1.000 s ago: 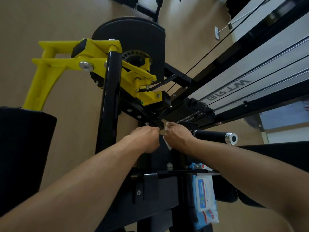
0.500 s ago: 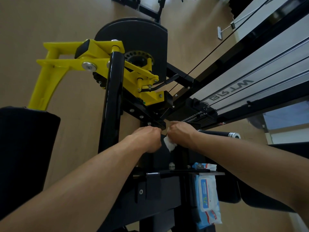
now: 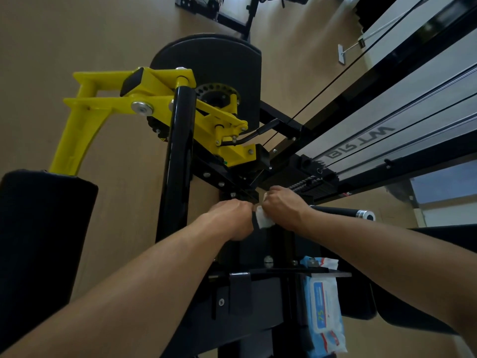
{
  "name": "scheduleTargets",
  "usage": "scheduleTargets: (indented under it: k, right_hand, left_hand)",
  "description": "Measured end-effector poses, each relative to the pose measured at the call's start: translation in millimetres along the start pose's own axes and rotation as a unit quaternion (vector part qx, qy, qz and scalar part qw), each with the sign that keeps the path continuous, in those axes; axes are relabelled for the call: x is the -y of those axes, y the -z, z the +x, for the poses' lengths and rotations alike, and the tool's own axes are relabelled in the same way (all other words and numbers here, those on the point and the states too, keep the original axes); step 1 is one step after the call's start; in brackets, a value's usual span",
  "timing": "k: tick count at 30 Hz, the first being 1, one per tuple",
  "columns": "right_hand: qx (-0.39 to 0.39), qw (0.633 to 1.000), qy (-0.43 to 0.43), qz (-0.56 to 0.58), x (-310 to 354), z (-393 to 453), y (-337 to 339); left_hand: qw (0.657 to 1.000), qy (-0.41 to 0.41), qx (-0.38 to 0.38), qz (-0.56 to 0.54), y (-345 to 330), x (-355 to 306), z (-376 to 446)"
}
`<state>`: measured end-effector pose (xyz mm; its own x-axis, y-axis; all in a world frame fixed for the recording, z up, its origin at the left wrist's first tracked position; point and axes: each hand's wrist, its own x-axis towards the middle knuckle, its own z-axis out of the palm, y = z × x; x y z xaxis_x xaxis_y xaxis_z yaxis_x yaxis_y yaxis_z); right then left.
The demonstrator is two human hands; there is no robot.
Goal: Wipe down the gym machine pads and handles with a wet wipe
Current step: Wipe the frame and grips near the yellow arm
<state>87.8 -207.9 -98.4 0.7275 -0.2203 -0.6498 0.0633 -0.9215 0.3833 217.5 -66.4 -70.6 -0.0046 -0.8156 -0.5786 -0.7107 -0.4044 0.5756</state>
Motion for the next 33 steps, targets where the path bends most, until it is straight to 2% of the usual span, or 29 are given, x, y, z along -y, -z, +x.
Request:
scheduleTargets:
  k: [2,3,5,6,8,11,12,14,17,18,20,22,24,26,27,30,31,33]
  right_hand:
    - [0.035,0.998,0.029,0.047,8,-6,-4]
    - [0.106,0.988,0.06,0.092,15,-12,-8]
    - [0.26,0.947,0.117,0.15,33,-21,-11]
    - [0.279,0.939,0.127,0.156,39,-24,-13]
    - [0.231,0.958,0.087,0.145,32,-18,-12]
    - [0.067,0.997,0.016,0.027,7,-3,0]
    - [0.048,0.999,0.004,0.001,3,0,2]
    - [0.071,0.997,0.018,0.003,8,-2,3]
    - [0.21,0.967,0.102,0.1,34,-18,-14]
    - [0.231,0.959,0.124,0.111,38,-24,-18]
    - [0.172,0.974,0.113,0.095,33,-23,-24]
    - [0.077,0.995,0.039,0.055,18,-14,-17]
    - [0.043,0.998,-0.03,0.038,4,-7,-4]
    - [0.055,0.997,-0.039,0.046,3,-5,2]
    - [0.086,0.993,-0.018,0.073,9,-8,3]
    - [0.269,0.948,0.07,0.152,38,-27,7]
    - [0.295,0.933,0.079,0.191,41,-33,10]
    - [0.282,0.907,0.041,0.31,34,-43,22]
  left_hand:
    - [1.0,-0.001,0.005,-0.003,0,0,1]
    - [1.0,0.0,0.004,-0.004,-1,0,1]
    - [1.0,0.004,0.002,-0.003,-1,0,2]
    - [1.0,0.004,0.002,-0.003,-1,-1,2]
    - [1.0,0.0,0.003,-0.004,-1,-1,2]
    - [1.0,-0.007,0.001,-0.005,-2,0,3]
    - [1.0,-0.006,0.001,-0.001,-2,0,3]
    - [1.0,-0.004,0.0,0.0,-2,0,2]
    - [1.0,-0.005,0.0,-0.003,-2,0,2]
    - [1.0,-0.005,0.001,-0.002,-2,0,2]
    - [1.0,-0.01,0.001,-0.004,-2,0,2]
    - [1.0,-0.019,0.0,-0.002,-2,-1,1]
    - [1.0,-0.024,-0.001,0.002,-2,-2,0]
    - [1.0,-0.025,0.0,0.008,-3,-1,0]
    - [1.0,-0.023,0.002,0.01,-3,-1,0]
    - [1.0,-0.021,0.013,0.014,-6,-1,1]
    - [0.999,-0.022,0.02,0.016,-7,0,1]
    - [0.999,-0.029,0.025,0.018,-7,0,2]
